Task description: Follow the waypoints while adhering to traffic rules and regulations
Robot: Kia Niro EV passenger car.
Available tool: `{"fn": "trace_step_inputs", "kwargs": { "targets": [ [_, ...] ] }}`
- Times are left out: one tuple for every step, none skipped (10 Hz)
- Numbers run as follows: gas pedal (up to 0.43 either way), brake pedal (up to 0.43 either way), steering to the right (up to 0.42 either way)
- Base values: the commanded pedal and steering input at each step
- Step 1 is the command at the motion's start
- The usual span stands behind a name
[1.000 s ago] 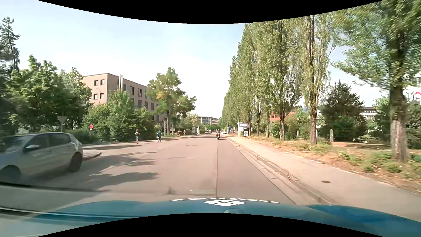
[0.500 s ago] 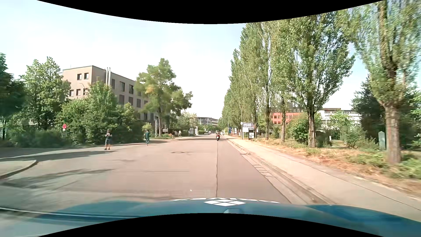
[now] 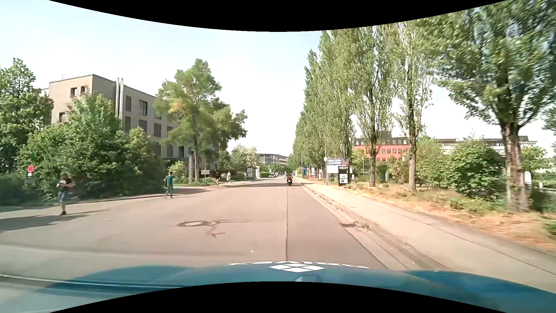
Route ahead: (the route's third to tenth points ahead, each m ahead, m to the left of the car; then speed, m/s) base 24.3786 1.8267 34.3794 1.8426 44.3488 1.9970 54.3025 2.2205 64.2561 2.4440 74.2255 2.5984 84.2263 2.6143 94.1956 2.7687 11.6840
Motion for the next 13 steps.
{"fn": "trace_step_inputs", "kwargs": {
  "targets": [
    [0.0, 0.0, -0.001],
    [0.0, 0.0, -0.001],
    [0.0, 0.0, -0.002],
    [0.0, 0.0, -0.002],
    [0.0, 0.0, -0.002],
    [0.0, 0.0, -0.002],
    [0.0, 0.0, -0.001],
    [0.0, 0.0, -0.005],
    [0.0, 0.0, -0.005],
    [0.0, 0.0, -0.003],
    [0.0, 0.0, -0.003],
    [0.0, 0.0, -0.003],
    [0.0, 0.0, -0.003]
  ]
}}
